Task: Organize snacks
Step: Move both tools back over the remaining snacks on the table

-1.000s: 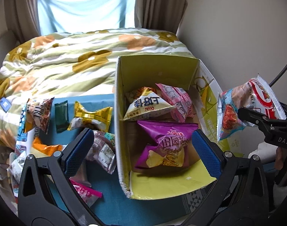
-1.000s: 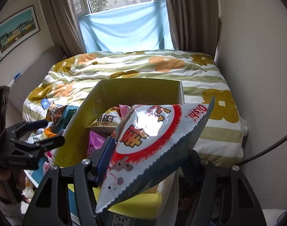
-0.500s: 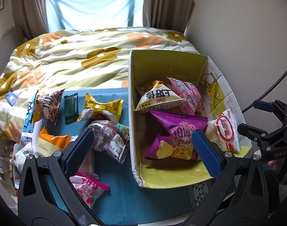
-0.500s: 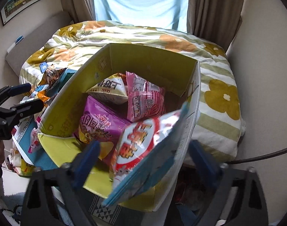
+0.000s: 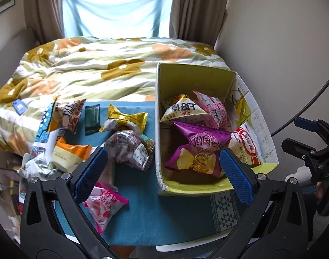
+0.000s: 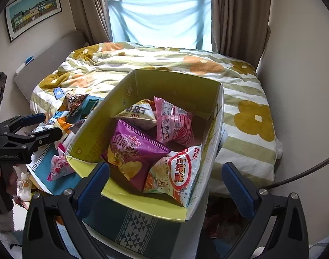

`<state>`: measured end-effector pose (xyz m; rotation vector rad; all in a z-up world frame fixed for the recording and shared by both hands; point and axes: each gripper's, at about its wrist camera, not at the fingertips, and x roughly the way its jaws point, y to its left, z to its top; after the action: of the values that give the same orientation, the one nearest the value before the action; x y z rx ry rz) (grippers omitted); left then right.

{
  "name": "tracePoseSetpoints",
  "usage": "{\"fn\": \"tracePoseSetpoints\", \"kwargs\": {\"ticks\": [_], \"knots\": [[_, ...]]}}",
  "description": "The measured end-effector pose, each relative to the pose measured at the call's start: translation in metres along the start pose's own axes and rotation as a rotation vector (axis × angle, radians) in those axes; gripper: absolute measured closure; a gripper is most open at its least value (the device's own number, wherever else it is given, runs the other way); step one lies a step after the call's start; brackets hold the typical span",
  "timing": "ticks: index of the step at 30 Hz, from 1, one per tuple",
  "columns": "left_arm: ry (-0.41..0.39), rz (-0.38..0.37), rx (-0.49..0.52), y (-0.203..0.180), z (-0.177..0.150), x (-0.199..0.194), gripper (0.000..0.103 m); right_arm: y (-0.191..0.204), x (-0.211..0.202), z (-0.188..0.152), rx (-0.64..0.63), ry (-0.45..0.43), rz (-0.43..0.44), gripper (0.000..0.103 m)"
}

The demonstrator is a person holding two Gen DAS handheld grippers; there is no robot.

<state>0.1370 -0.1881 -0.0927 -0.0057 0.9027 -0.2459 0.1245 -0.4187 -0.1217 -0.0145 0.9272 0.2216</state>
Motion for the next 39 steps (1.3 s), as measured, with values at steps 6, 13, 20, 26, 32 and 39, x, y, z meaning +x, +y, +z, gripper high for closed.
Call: {"fn": "tracePoseSetpoints", "kwargs": {"ticks": [6,13,20,26,32,39], "knots": [[-0.060,0.069,-0.024,0.020,-0.005,-0.042,0.001,0.021,-0.018,0.011,-0.013,-0.074,0.066,0.000],[-0.116,0.123,-0.082,0.066,-0.016,-0.081,0.001,0.073,-0.032,0.024,-0.050,-0.168,0.115,0.000],[-0.107,0.145,-0.143,0.141,-0.029,-0.098,0.001,0.138,-0.030,0.034,-0.052,-0.206,0.165,0.000],[-0.087,0.143,-0.165,0.210,-0.029,-0.103,0.001,0.202,-0.017,0.043,-0.050,-0.232,0.170,0.000],[-0.053,0.174,-0.168,0.268,-0.035,-0.088,0.001,0.256,0.004,0.041,-0.026,-0.207,0.158,0.000],[0.073,0.139,-0.195,0.318,-0.047,-0.024,0.001,0.297,0.049,0.022,0.060,-0.129,0.105,0.000]]}}
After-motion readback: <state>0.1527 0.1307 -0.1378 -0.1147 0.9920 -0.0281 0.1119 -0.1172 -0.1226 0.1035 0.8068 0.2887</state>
